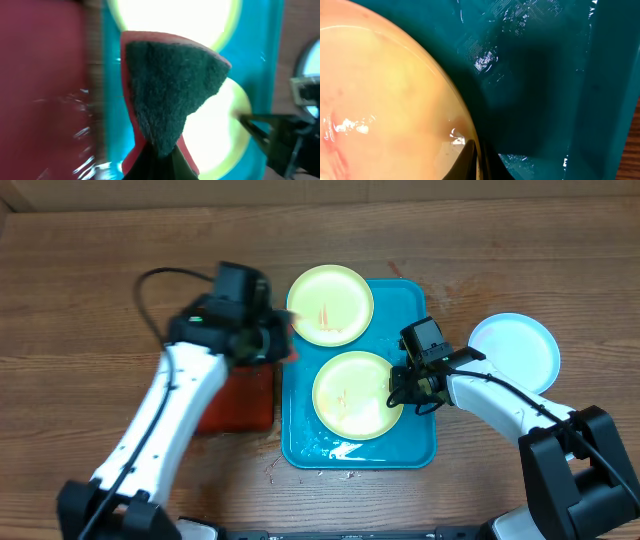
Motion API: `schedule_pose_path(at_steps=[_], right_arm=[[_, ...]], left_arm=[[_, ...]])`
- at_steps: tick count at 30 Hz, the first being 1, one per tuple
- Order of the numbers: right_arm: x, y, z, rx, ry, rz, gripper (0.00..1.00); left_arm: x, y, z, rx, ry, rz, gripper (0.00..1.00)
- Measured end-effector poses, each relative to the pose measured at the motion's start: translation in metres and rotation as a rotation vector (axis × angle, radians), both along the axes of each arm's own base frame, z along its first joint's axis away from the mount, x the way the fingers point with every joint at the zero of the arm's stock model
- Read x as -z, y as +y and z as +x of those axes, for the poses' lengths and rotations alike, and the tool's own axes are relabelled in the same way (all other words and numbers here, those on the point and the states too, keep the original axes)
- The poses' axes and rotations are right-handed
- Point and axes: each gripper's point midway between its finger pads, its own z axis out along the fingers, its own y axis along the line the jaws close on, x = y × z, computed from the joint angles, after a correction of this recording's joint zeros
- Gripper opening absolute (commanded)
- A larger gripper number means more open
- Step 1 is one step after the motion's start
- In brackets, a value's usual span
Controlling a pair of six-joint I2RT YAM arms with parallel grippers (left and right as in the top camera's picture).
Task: Clean dirty plates on tray and stack at the side
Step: 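Scrub the lower yellow plate with the sponge while right gripper holds it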
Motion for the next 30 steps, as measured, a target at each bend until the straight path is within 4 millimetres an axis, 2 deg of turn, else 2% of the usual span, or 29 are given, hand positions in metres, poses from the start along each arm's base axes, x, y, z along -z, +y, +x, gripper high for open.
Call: schedule_pose_path(at_steps=[3,4,5,8,11,13,16,22,24,28,30], right_arm=[[0.0,0.0,0.0,0.004,0.002,0.001,0.04],[0.0,0.0,0.0,0.005,0.002,0.0,0.04],[0.0,0.0,0.0,0.005,0.002,0.001,0.04],[0.0,0.0,0.0,0.011,0.004,0.001,0.04],[0.0,0.0,0.0,0.013,0.005,0.003,0.04],[0.0,0.0,-0.001,0.015,0.007,0.006,0.04],[0.0,0.002,-0.001,0.015,0.011,0.014,0.04],[-0.001,0.007,-0.003,0.004,0.016,0.032,0.04],[-0.001,0.007,-0.004,0.003,0.017,0.033,0.04],[-0.001,0.007,-0.004,0.003,0.017,0.033,0.04],[-0.001,0.007,-0.004,0.004,0.017,0.033,0.04]], left_arm=[[0.022,-0.044,-0.004,0.046,0.05,-0.031,0.04],[0.033,-0.058,-0.008,0.055,0.08,-0.035,0.04],[0.053,-0.075,-0.015,0.058,0.14,-0.032,0.04],[0.087,-0.098,-0.026,0.026,0.236,-0.028,0.04],[0.119,-0.108,-0.034,-0.013,0.316,-0.003,0.04],[0.135,-0.109,-0.039,-0.034,0.357,0.016,0.04],[0.138,-0.101,-0.042,-0.068,0.382,0.05,0.04],[0.139,-0.056,-0.051,-0.148,0.41,0.257,0.04],[0.14,-0.048,-0.052,-0.157,0.403,0.3,0.04],[0.14,-0.049,-0.052,-0.132,0.399,0.298,0.04],[0.14,-0.056,-0.05,-0.113,0.398,0.261,0.04]])
